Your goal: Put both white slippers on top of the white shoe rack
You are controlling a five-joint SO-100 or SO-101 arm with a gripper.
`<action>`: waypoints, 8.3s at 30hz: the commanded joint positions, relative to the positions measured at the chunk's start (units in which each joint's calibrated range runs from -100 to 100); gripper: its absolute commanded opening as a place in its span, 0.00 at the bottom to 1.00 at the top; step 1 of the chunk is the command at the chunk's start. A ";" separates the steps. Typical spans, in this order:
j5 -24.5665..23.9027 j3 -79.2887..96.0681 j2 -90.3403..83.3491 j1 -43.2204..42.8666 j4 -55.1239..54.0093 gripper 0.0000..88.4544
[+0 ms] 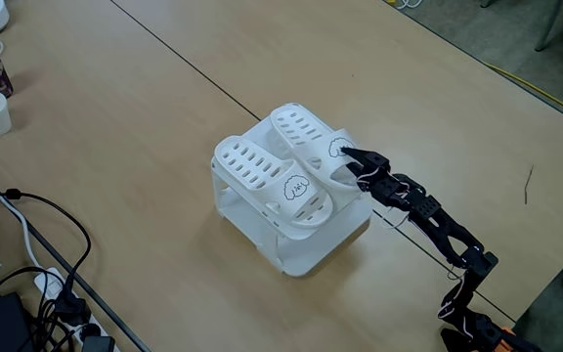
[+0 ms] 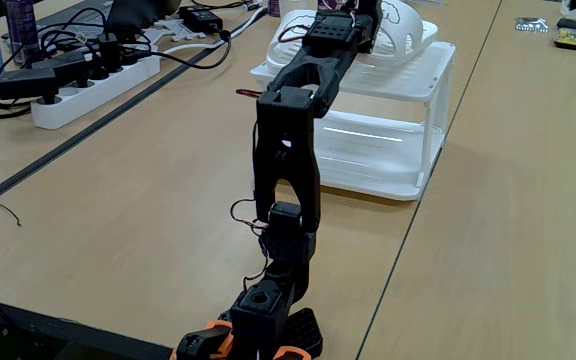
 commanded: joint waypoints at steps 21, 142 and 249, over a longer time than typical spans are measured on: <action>0.42 -12.23 3.14 0.04 -0.84 0.09; 0.42 32.43 -35.14 3.24 -0.41 0.01; 0.42 60.93 -49.19 2.50 -5.15 0.01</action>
